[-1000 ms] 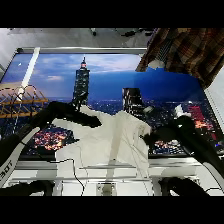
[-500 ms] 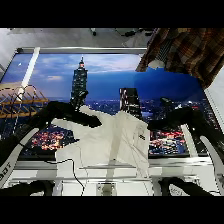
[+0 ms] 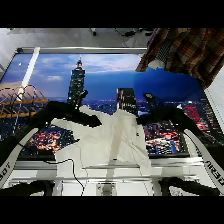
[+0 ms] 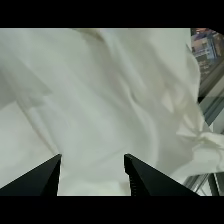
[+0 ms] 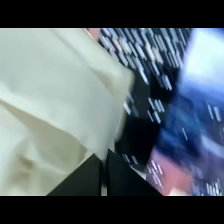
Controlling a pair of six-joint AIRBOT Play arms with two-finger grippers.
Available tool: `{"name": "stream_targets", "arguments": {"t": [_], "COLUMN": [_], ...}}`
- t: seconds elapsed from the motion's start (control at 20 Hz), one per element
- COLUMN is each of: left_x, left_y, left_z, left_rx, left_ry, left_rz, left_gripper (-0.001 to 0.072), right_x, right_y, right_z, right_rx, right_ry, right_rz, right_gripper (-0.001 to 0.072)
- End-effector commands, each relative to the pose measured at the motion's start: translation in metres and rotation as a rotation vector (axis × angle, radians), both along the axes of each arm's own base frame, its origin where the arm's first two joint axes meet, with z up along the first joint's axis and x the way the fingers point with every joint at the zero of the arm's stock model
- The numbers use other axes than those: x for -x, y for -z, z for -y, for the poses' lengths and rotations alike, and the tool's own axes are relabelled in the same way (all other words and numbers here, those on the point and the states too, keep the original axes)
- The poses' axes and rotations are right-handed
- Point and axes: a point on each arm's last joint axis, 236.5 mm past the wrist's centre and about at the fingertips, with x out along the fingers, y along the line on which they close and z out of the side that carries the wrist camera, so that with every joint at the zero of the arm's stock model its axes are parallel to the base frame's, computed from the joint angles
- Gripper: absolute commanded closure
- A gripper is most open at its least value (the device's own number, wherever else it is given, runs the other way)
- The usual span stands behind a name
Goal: Fold the clothes and pants, and hang the long-sleeved shirts on hangers.
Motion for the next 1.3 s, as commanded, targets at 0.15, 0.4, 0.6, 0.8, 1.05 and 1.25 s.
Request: {"name": "stream_targets", "arguments": {"t": [0.15, 0.4, 0.6, 0.8, 1.05, 1.25], "left_x": [-0.038, -0.017, -0.002, 0.009, 0.002, 0.014], "left_y": [-0.066, -0.091, -0.090, -0.089, -0.082, -0.074], "left_z": [-0.029, -0.024, -0.001, 0.023, 0.029, 0.035], "left_rx": [0.053, 0.049, 0.043, 0.033, 0.015, 0.063], "left_ry": [-0.102, 0.120, 0.272, 0.352, 0.341, 0.346], "left_rz": [0.191, 0.401, 0.516, 0.592, 0.609, 0.504], "left_gripper": [0.0158, 0.0124, 0.0124, 0.0113, 0.0114, 0.0113], "right_x": [-0.018, 0.000, 0.027, 0.034, 0.036, 0.035], "right_y": [-0.129, -0.197, -0.192, -0.193, -0.193, -0.191], "right_z": [-0.110, -0.161, -0.185, -0.195, -0.195, -0.193], "right_rx": [-0.005, -0.038, -0.050, -0.063, -0.071, -0.061], "right_ry": [-0.417, -0.553, -0.634, -0.651, -0.647, -0.638], "right_rz": [0.299, 0.427, 0.390, 0.391, 0.382, 0.375], "right_gripper": [0.0667, 0.0667, 0.0667, 0.0667, 0.0667, 0.0667]}}
